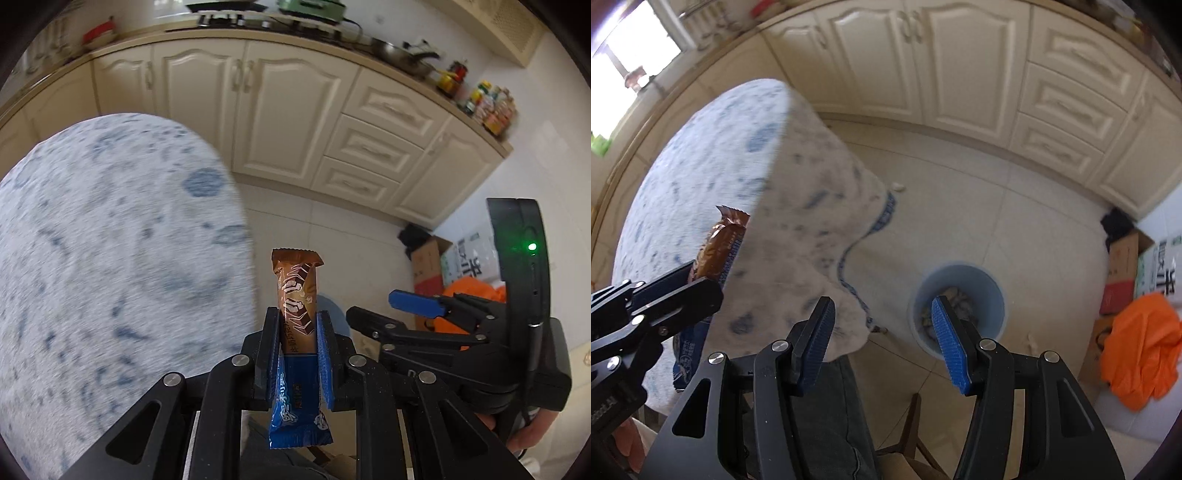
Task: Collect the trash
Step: 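Carry the chocolate bar in the left gripper over the light blue bin, then open the left gripper to drop the chocolate bar into the bin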
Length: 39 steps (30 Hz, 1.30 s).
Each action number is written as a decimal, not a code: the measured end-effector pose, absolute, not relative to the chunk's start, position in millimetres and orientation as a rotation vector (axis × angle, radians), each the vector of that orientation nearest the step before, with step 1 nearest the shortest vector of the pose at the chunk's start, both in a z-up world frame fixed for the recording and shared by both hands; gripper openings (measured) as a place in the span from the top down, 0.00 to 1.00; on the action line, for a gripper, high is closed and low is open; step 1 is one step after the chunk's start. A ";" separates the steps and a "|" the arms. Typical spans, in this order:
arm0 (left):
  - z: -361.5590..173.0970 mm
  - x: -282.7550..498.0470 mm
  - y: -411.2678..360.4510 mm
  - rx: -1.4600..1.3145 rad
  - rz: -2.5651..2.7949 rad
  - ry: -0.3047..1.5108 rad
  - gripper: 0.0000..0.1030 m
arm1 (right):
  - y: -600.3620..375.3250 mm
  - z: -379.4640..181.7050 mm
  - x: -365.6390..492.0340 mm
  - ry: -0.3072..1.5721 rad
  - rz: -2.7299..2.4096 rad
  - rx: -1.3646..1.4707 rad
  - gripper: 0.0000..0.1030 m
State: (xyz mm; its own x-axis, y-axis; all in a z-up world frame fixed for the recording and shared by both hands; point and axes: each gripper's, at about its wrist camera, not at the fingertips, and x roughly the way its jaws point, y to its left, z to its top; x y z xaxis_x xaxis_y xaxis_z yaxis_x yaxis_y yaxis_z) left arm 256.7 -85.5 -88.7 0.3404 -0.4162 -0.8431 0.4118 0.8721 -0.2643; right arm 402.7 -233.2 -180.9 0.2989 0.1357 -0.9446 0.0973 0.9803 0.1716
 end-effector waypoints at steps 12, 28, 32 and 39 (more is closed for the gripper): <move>-146.2 316.9 -180.2 0.100 -0.686 1.239 0.85 | -321.2 -223.0 385.5 1.342 -0.192 0.353 0.45; -283.9 424.8 -297.4 0.202 -0.646 1.552 0.85 | -380.9 -339.7 369.4 1.520 -0.385 0.585 0.46; -318.8 446.7 -316.7 0.217 -0.617 1.590 0.85 | -383.9 -362.6 366.6 1.556 -0.433 0.563 0.46; -370.4 450.7 -333.9 0.243 -0.587 1.645 0.88 | -385.6 -388.0 364.2 1.565 -0.499 0.533 0.46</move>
State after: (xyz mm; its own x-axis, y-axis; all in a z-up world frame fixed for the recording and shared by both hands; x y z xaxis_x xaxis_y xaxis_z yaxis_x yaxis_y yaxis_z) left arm 450.7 -333.9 -370.4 -0.1688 -0.1735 -0.9702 0.4801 0.8452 -0.2347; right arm 364.2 -385.6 -388.0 -0.0454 0.0381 -0.9982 0.6085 0.7935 0.0026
